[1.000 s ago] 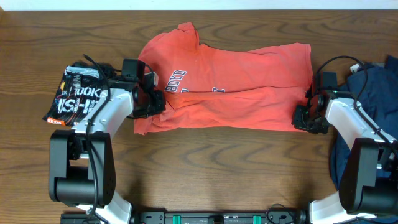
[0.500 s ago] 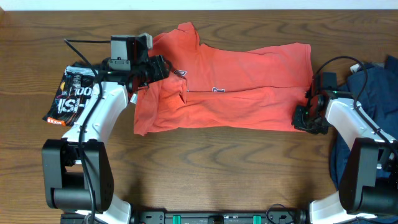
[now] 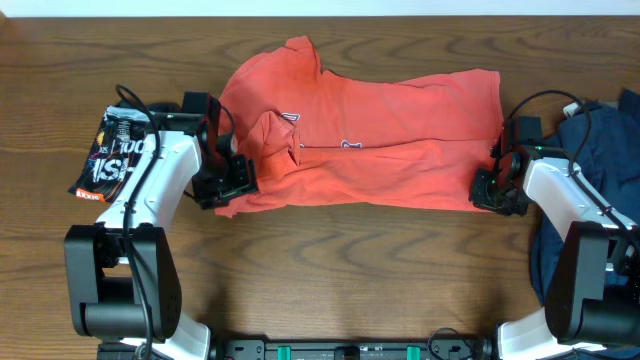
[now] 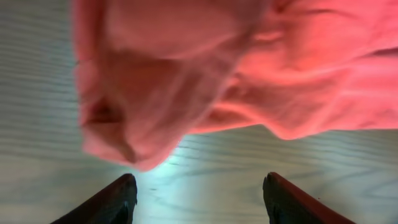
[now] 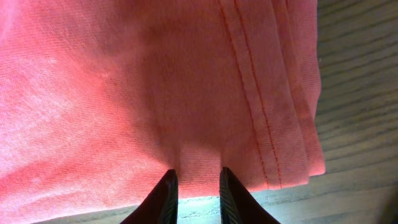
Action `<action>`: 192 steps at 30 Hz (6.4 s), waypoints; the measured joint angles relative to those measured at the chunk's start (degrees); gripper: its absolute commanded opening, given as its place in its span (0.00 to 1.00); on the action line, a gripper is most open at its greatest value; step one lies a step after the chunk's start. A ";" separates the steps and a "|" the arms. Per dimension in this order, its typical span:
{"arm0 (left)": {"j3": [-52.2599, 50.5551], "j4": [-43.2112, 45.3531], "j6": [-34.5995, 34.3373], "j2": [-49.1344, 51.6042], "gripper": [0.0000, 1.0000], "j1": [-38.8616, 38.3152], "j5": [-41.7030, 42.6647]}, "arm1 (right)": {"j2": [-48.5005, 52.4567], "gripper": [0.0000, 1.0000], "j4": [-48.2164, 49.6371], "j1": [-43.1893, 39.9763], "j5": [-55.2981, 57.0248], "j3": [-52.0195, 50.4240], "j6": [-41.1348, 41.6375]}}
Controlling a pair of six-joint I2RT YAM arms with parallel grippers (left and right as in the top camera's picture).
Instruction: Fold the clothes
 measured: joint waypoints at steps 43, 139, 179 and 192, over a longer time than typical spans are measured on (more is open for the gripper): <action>-6.62 3.41 1.03 -2.93 0.06 2.80 -28.59 | 0.00 0.19 -3.02 -7.43 9.03 0.00 -0.24; -8.61 -3.45 9.97 -4.28 0.34 2.84 -7.30 | -2.62 0.01 0.52 -14.53 5.95 -3.13 1.90; -18.53 18.93 8.13 -8.02 0.17 2.71 -28.37 | -2.62 0.01 0.39 -14.53 5.86 -3.13 1.90; -18.21 30.01 14.84 -9.86 0.17 2.80 -37.92 | -2.62 0.01 0.46 -14.53 6.10 -3.13 1.90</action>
